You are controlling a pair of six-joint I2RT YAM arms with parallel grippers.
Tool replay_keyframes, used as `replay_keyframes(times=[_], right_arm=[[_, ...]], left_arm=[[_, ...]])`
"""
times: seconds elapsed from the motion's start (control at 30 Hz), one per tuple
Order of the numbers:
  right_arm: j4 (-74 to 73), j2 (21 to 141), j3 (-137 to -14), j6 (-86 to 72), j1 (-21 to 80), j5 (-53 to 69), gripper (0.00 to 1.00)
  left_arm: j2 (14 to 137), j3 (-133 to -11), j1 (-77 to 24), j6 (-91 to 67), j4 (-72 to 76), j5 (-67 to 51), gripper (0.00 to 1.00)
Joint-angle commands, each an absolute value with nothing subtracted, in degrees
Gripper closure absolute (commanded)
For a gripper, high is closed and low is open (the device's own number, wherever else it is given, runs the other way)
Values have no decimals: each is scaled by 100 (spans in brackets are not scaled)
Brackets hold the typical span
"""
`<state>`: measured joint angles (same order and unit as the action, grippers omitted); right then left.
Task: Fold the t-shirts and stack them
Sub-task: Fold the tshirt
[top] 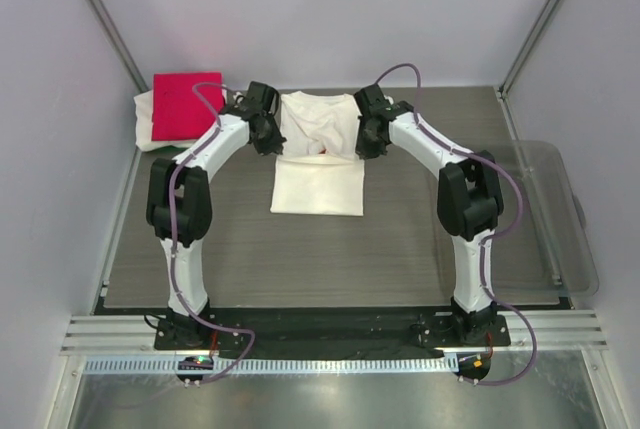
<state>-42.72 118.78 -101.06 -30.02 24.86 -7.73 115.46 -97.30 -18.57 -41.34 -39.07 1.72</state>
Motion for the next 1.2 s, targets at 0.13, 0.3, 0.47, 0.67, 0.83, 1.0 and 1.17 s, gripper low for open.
replay_keyframes(times=[0.13, 0.3, 0.47, 0.67, 0.83, 1.0, 1.17], right_arm=[[-4333, 12366, -10757, -2804, 2364, -616, 99], [-4868, 13215, -12455, -2690, 2163, -449, 44], [-6002, 13791, -14984, -2663, 1837, -150, 31], [-4477, 11353, -11088, -2874, 1907, 403, 32], [-3431, 10144, -8213, -3277, 2021, 1124, 32], [-2691, 9537, -6479, -3621, 2206, 1599, 34], [-2189, 9518, -5889, -3797, 2347, 1679, 39]], left_arm=[[12023, -10396, -1679, -3972, -3849, -176, 100], [12900, -11861, -1398, -4016, -4742, -447, 82], [13483, -13982, -1151, -4157, -6116, -668, 68], [11341, -11007, -1230, -4333, -4747, -852, 54], [9944, -8725, -1336, -4359, -4000, -958, 50], [9168, -7280, -1362, -4412, -3385, -1054, 47], [8702, -6250, -1354, -4535, -2919, -1213, 46]])
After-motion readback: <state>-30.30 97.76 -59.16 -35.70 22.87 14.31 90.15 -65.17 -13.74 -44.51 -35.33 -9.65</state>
